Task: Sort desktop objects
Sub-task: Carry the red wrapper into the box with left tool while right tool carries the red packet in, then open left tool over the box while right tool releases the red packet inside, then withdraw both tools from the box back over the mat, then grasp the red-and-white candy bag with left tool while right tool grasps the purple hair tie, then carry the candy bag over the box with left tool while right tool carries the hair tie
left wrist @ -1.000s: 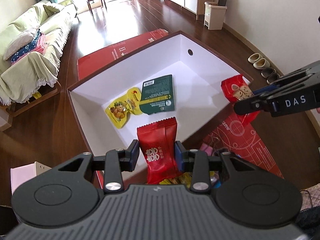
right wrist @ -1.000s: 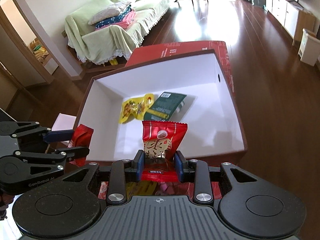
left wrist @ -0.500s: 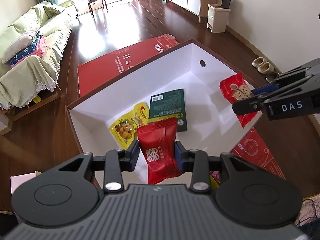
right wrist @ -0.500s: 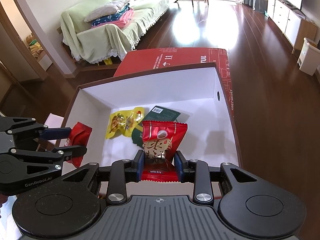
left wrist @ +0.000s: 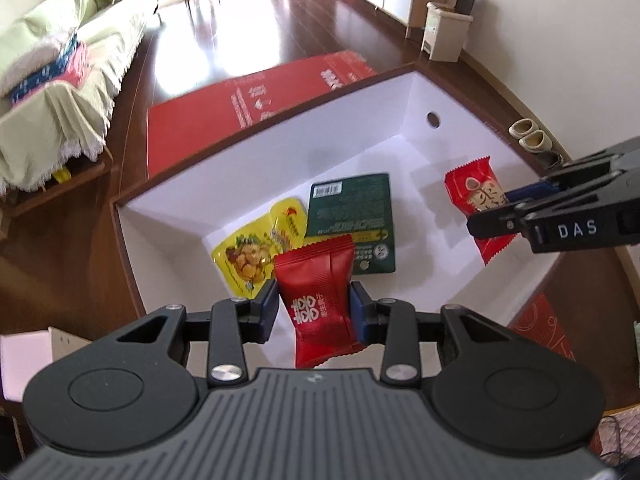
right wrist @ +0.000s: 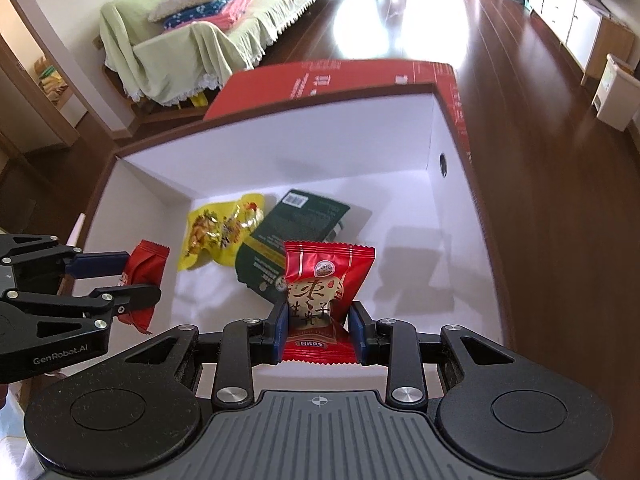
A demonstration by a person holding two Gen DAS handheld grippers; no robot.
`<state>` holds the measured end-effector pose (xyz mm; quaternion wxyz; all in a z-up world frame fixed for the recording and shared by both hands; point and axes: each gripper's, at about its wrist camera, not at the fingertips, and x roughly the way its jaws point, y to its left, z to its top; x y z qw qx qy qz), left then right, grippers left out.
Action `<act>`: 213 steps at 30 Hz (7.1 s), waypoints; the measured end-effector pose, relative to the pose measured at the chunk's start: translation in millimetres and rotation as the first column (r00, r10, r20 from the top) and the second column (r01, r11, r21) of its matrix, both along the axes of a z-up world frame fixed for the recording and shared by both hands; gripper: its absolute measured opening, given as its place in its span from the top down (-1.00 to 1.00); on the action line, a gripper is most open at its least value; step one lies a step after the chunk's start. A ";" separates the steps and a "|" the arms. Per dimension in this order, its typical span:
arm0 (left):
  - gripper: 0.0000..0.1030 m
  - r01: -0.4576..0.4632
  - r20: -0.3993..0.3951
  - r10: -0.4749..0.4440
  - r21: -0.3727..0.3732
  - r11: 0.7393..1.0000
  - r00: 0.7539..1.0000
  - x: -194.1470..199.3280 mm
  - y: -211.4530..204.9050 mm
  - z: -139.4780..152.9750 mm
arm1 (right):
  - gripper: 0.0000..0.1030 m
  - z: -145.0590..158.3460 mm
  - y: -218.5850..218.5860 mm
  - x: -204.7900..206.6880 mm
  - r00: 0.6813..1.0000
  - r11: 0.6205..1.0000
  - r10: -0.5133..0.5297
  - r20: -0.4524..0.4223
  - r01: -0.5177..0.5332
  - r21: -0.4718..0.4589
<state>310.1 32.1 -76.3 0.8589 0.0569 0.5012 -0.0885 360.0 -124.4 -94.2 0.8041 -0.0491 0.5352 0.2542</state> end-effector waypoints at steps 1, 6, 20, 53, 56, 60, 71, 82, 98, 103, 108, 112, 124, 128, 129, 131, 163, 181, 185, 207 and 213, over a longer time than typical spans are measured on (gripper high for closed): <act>0.37 -0.006 -0.005 0.006 0.002 1.000 1.000 1.2 1.1 -3.2 | 0.40 -3.1 0.5 1.3 1.000 1.000 -0.001 -0.005 0.001 -0.004; 0.37 -0.012 -0.034 0.012 -0.003 1.000 0.999 9.1 3.3 -17.3 | 0.40 -16.5 1.0 8.4 1.000 1.000 -0.009 -0.028 0.009 -0.026; 0.37 -0.020 -0.105 0.018 -0.021 1.000 0.994 36.9 -2.0 -48.6 | 0.40 -36.0 -3.8 22.7 0.997 0.998 -0.054 -0.062 0.051 -0.047; -0.02 -0.078 -0.117 0.078 0.000 0.997 0.990 43.0 10.7 -47.7 | -0.33 -18.5 -4.5 6.6 0.999 0.999 -0.040 -0.009 0.040 0.012; -0.08 -0.087 -0.113 0.087 0.002 0.996 0.990 38.3 11.4 -41.7 | -0.33 -9.6 -8.8 -0.5 0.999 0.999 -0.045 0.002 0.045 0.029; -0.18 -0.098 -0.102 0.098 0.007 0.995 0.990 29.7 11.9 -31.0 | -0.33 6.1 -15.2 -12.4 0.998 0.997 -0.056 0.030 0.054 0.053; -0.23 -0.111 0.005 0.111 0.019 0.994 0.994 -13.0 6.6 19.4 | -0.33 52.5 -41.1 -63.9 0.990 0.989 -0.086 0.112 0.071 0.132; -0.34 -0.123 0.092 0.120 0.023 0.992 0.988 -87.9 -12.6 58.9 | -0.33 66.6 -79.6 -129.4 0.989 0.982 -0.103 0.108 0.085 0.166; -0.33 -0.220 -0.016 0.220 0.006 0.975 0.975 -204.5 -3.3 23.7 | -0.33 19.6 -111.6 -205.2 0.999 0.997 -0.027 -0.021 0.029 0.074; -0.31 -0.246 -0.041 0.247 0.012 0.969 0.968 -218.2 2.2 15.6 | -0.33 11.2 -104.2 -213.2 0.999 0.998 0.018 -0.037 -0.016 0.054; -0.24 -0.264 -0.044 0.264 0.006 0.965 0.964 -214.1 7.7 13.8 | -0.33 10.3 -101.4 -209.7 0.999 0.998 0.020 -0.032 -0.018 0.052; -0.24 -0.264 -0.056 0.264 -0.001 0.964 0.963 -209.2 11.0 9.0 | -0.33 6.6 -103.0 -203.4 0.999 0.999 -0.005 -0.048 0.008 0.046; -0.12 -0.234 -0.105 0.229 -0.040 0.971 0.968 -192.5 18.2 -14.8 | -0.33 -4.3 -96.4 -188.3 0.996 0.999 -0.040 -0.081 0.042 0.020; -0.03 -0.241 -0.135 0.231 -0.064 0.968 0.964 -184.9 25.4 -30.6 | -0.33 -9.4 -97.8 -182.5 0.993 0.998 -0.063 -0.097 0.064 0.009; -0.03 -0.240 -0.138 0.229 -0.066 0.969 0.963 -182.5 26.1 -34.0 | -0.33 -10.3 -98.1 -181.0 0.993 0.998 -0.068 -0.101 0.069 0.006; -0.03 -0.229 -0.141 0.218 -0.064 0.971 0.966 -176.4 26.0 -41.2 | -0.33 -11.9 -98.5 -178.3 0.991 0.997 -0.078 -0.106 0.078 0.001; 0.57 -0.102 -0.181 0.084 -0.090 0.991 0.980 -136.6 28.1 -95.1 | -0.32 -50.8 -38.0 -132.4 0.991 0.990 0.137 0.007 -0.137 -0.030; 0.57 -0.126 -0.172 0.109 -0.087 0.988 0.979 -156.4 34.1 -72.7 | 0.61 -50.3 -41.1 -142.0 0.988 0.988 0.154 -0.028 -0.154 -0.002; 0.57 -0.120 -0.144 0.105 -0.097 0.988 0.984 -164.1 33.9 -57.8 | 0.61 -28.7 -52.7 -148.2 0.993 0.992 0.114 -0.044 -0.111 0.064; 0.57 -0.022 0.043 0.026 -0.109 0.994 0.999 -160.3 17.7 32.5 | 0.61 55.9 -49.5 -143.0 0.997 0.981 0.078 0.021 -0.081 0.177; 0.57 -0.016 0.060 0.021 -0.081 0.997 0.998 -148.4 18.6 43.8 | 0.61 63.2 -42.1 -131.2 0.995 0.981 0.086 0.041 -0.092 0.170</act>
